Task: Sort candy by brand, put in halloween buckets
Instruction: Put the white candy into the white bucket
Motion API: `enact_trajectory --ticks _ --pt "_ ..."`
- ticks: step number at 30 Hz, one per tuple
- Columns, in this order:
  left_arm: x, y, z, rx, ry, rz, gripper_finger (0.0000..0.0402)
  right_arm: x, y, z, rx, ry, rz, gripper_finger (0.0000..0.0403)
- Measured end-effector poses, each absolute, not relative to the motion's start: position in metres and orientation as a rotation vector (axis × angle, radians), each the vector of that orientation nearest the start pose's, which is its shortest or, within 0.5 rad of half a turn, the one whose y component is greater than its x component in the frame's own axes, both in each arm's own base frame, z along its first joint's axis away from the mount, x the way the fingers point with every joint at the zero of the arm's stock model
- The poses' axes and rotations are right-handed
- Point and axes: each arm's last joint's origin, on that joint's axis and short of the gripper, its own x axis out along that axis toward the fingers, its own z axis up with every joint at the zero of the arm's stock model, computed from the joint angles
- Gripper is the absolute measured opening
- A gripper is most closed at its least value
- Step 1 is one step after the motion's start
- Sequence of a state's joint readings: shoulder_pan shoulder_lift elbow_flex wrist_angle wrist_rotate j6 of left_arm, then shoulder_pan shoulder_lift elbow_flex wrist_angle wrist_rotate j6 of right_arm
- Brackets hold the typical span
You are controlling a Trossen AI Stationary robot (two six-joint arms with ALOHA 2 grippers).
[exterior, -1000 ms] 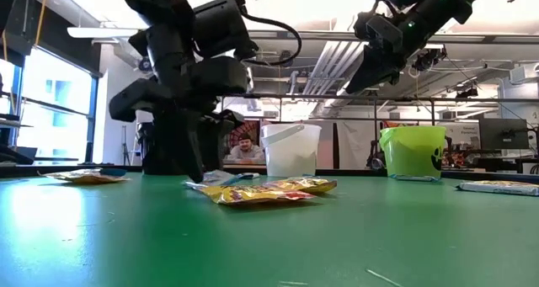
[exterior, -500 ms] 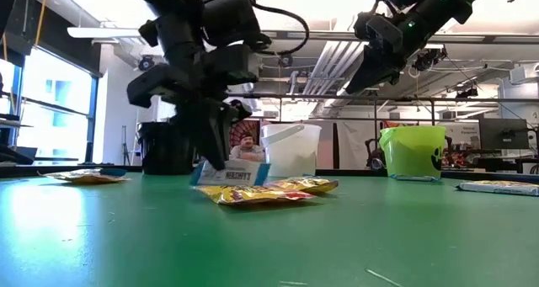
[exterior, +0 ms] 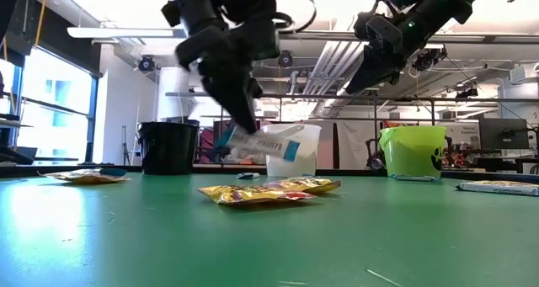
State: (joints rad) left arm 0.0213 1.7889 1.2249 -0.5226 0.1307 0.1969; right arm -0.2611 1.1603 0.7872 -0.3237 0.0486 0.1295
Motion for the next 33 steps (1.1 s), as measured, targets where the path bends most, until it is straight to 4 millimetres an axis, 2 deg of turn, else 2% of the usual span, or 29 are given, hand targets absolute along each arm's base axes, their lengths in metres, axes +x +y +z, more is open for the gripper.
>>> enact_trajectory --ticks 12,17,23,28,33 --pt "0.375 0.059 0.244 -0.072 0.949 -0.017 0.0000 0.230 -0.063 0.250 0.198 0.676 -0.342 0.0000" --pt "0.377 0.095 0.268 -0.177 0.850 0.117 0.0000 0.230 -0.063 0.250 0.198 0.676 -0.343 0.0000" --pt "0.373 0.143 0.296 -0.226 0.698 0.376 0.0000 0.230 -0.063 0.250 0.195 0.675 -0.350 0.0000" --pt "0.364 0.178 0.301 -0.280 0.617 0.513 0.0000 0.231 -0.064 0.251 0.192 0.657 -0.352 0.0000" --pt "0.362 0.202 0.295 -0.250 0.591 0.558 0.0000 0.233 -0.064 0.254 0.189 0.622 -0.351 0.0000"
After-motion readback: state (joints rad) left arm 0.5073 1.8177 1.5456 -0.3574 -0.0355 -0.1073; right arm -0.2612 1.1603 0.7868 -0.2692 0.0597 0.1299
